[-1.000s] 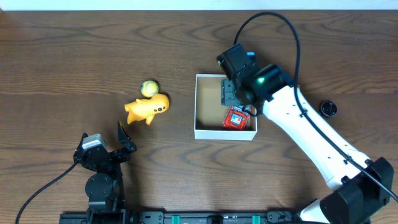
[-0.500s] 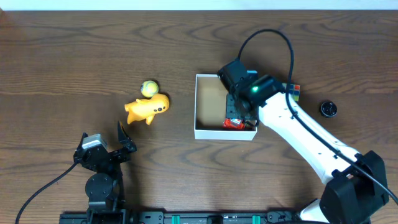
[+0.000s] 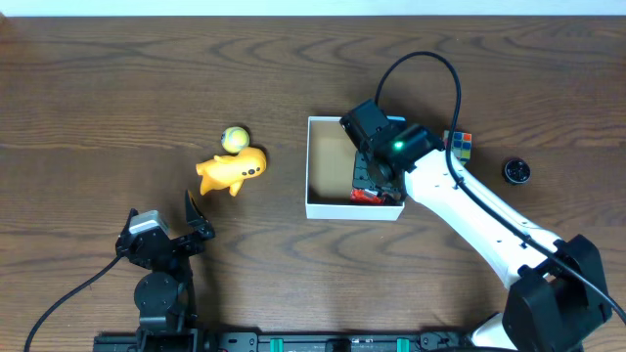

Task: Pack container
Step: 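Lower the car into the box and open the right gripper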

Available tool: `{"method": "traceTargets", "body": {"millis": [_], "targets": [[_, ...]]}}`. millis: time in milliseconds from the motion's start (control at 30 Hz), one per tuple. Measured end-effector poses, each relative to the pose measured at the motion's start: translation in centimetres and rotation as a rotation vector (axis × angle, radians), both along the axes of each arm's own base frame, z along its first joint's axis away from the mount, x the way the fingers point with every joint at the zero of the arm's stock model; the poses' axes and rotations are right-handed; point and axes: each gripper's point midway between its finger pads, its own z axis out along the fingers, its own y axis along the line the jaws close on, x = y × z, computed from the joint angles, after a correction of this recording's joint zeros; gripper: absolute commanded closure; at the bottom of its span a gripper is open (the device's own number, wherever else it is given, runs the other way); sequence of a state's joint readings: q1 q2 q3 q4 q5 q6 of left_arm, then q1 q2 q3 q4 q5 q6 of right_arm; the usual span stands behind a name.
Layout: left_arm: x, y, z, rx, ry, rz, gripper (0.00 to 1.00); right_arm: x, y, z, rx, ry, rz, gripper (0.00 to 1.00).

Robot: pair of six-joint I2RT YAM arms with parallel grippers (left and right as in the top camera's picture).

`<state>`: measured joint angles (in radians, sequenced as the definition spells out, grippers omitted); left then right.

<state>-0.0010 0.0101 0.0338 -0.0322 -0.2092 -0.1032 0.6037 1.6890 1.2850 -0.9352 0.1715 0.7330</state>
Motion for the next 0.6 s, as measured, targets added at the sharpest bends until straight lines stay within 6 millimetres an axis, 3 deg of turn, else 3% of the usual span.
{"method": "traceTargets", "body": {"millis": [200, 367, 467, 600], "targets": [[0.0, 0.0, 0.0, 0.000, 0.000, 0.000, 0.02, -0.7, 0.0, -2.1, 0.023, 0.018, -0.018, 0.47], [0.0, 0.0, 0.0, 0.000, 0.000, 0.000, 0.02, -0.8, 0.2, -2.2, 0.032, 0.024, -0.021, 0.53], [0.0, 0.0, 0.0, 0.000, 0.000, 0.000, 0.02, -0.9, 0.3, -2.2, 0.038, 0.026, -0.023, 0.62], [0.0, 0.0, 0.0, 0.000, 0.000, 0.000, 0.02, -1.0, 0.5, -2.2, 0.041, 0.027, -0.022, 0.63]]}}
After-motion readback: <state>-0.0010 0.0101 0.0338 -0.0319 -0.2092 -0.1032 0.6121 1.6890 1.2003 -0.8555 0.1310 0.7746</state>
